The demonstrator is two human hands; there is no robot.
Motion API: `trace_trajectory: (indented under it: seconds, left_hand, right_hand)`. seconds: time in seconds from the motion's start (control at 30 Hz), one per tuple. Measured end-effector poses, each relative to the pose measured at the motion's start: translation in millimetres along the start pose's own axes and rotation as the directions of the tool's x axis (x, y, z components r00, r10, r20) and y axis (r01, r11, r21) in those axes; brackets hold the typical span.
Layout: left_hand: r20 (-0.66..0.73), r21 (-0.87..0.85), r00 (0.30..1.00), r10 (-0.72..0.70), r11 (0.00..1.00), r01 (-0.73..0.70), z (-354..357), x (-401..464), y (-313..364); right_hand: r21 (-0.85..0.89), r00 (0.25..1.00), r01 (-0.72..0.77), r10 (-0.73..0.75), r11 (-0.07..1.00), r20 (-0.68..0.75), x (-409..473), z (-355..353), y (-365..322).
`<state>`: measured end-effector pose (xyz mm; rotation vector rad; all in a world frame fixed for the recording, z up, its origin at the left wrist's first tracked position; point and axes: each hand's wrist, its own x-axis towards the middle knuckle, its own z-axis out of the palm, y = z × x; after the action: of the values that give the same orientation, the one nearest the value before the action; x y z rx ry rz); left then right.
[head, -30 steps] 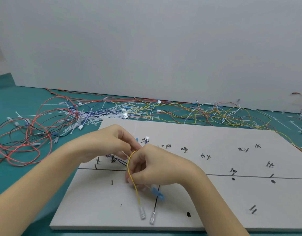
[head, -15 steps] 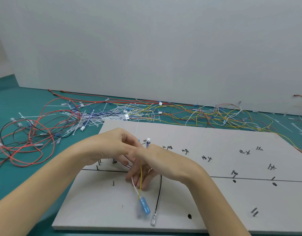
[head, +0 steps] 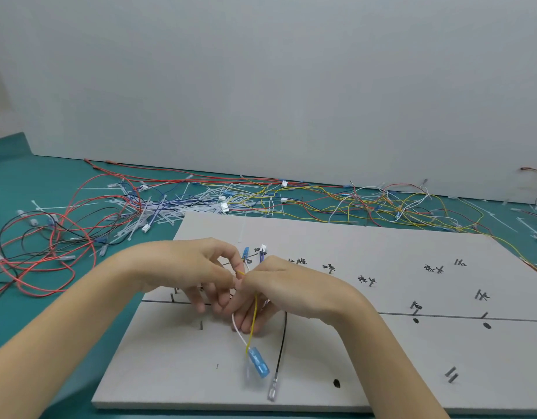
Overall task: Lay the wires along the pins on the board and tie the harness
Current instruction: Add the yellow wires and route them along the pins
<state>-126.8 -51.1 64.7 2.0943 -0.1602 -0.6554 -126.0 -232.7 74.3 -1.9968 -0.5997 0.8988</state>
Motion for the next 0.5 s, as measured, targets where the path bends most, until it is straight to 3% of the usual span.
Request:
trace_trajectory:
  seconds: [0.23, 0.4, 0.5]
  left_hand:
    - [0.076, 0.015, 0.997, -0.010, 1.000, 0.009, -3.3, -1.6, -3.1]
    - [0.262, 0.043, 0.965, -0.013, 0.999, 0.001, -7.5, -4.2, -3.4]
    - [0.281, 0.069, 0.959, 0.016, 0.997, -0.037, -10.6, -3.7, -7.9]
  right_hand:
    - [0.031, 1.000, -0.002, 0.002, 1.000, 0.004, 0.2, -0.1, -1.2]
    - [0.038, 1.000, -0.020, 0.021, 0.999, -0.015, 1.6, -0.3, 0.1]
    - [0.046, 1.000, -0.025, 0.026, 0.999, -0.017, 3.2, -0.7, 1.4]
